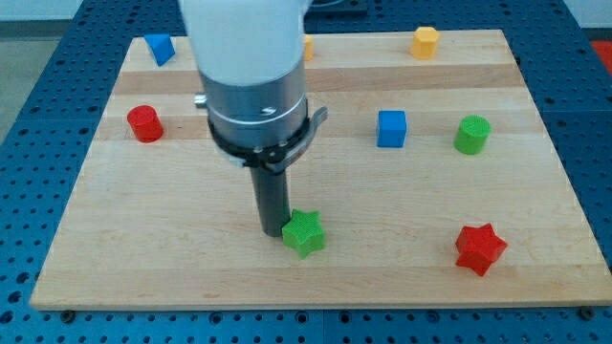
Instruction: Place the green star at bottom center
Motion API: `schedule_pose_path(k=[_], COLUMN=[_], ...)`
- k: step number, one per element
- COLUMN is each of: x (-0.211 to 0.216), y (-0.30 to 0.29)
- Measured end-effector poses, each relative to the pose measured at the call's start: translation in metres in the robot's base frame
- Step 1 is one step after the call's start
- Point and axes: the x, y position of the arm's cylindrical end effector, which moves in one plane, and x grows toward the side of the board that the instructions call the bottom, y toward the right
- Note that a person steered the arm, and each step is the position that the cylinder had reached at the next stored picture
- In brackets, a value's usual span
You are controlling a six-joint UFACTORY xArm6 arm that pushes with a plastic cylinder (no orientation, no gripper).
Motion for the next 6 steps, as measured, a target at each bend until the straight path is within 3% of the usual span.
schedule_pose_path(k=[2,3,6], x=[-0.026,-0.026,-0.016], y=[0.013,0.063,0.094])
